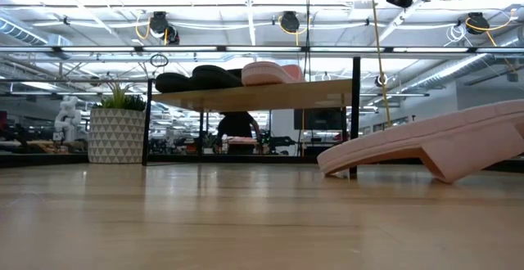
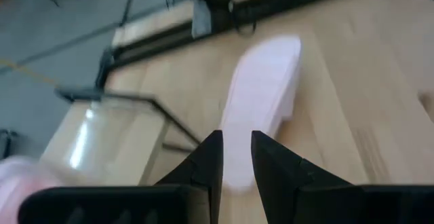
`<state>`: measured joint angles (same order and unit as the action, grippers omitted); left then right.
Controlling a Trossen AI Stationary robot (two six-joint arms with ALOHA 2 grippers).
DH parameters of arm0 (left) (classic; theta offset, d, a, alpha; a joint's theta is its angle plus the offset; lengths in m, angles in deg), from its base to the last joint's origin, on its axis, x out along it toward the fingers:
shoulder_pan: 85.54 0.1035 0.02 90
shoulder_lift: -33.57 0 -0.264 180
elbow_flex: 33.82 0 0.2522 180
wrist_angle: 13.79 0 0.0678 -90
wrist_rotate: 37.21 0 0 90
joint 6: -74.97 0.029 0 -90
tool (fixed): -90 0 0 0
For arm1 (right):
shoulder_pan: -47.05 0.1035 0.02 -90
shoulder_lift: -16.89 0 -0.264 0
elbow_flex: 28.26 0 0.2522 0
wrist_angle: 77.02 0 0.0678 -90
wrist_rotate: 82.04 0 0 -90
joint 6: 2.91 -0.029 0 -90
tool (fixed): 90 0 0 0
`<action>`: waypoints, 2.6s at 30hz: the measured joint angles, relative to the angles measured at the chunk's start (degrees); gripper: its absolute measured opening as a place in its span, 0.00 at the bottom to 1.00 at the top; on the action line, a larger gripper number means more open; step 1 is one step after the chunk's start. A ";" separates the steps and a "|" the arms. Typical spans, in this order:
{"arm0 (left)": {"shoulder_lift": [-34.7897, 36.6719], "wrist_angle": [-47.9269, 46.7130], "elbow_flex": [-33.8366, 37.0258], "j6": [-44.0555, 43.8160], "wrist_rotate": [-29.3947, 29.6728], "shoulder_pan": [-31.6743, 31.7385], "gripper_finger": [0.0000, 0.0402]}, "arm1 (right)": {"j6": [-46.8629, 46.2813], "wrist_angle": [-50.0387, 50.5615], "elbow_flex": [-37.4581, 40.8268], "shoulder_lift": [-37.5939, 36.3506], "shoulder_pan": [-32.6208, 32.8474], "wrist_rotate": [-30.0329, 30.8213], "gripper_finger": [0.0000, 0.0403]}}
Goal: Pick and place slides into the shelf
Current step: Put the pink slipper on the shelf
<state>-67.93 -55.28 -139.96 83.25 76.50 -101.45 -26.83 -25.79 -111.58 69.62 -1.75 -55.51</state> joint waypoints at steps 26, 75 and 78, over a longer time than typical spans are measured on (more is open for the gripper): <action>-21.33 17.70 0.02 5.94 7.41 -2.33 0.58 | 6.44 -2.39 0.02 -0.63 -0.31 -4.03 0.00; -28.43 21.34 0.02 15.62 2.97 1.10 0.62 | 6.81 -10.37 0.02 2.67 -0.33 -4.12 0.00; -29.64 22.97 -0.06 15.64 3.72 1.41 0.62 | 6.82 -10.68 0.02 2.67 -0.35 -4.10 0.00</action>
<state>-97.56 -32.31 -140.02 98.89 80.22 -100.03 -20.01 -36.47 -111.56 72.29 -2.10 -59.61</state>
